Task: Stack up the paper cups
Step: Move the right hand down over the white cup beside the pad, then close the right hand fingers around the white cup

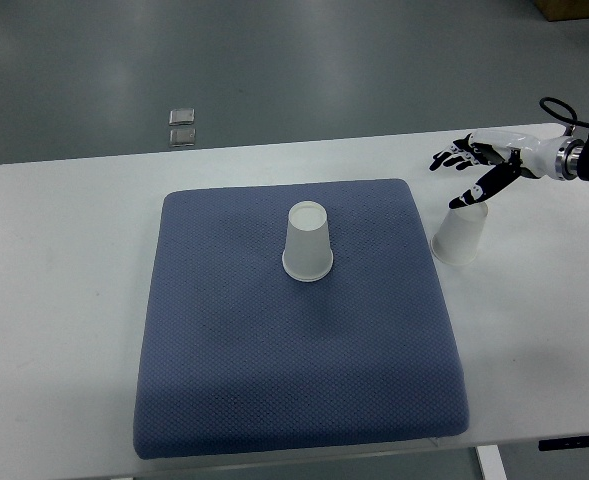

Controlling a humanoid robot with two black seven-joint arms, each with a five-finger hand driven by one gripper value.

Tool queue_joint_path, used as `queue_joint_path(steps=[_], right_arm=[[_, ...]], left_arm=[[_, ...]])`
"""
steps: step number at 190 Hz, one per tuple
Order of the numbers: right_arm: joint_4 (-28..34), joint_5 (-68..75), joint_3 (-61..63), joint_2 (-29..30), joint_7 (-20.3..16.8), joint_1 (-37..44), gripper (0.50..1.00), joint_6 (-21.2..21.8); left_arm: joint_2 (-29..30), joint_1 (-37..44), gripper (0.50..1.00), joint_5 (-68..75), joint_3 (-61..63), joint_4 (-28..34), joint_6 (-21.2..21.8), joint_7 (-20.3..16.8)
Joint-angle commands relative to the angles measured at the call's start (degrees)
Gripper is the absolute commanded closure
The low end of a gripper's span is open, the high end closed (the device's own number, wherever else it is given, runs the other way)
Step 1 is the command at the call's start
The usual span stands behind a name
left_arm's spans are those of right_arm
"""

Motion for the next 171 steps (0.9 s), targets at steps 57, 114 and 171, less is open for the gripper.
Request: queue_joint_path(steps=[57, 114, 171], right_arm=[[-0.06, -2.87, -6.65, -0.8, 1.41, 0.98, 0.583, -0.41], [0.03, -4.89, -8.49, -1.32, 2.11, 1.68, 0.585, -0.85], [-0.06, -7.08, -12.01, -1.23, 2.2, 1.5, 0.587, -6.21]], left_arm=[[0.0, 0.0, 0.5, 0.0, 0.0, 0.0, 0.0, 0.01], [0.0, 0.0, 0.5, 0.0, 0.0, 0.0, 0.0, 0.01], [0.0, 0.0, 0.5, 0.0, 0.0, 0.0, 0.0, 0.01]])
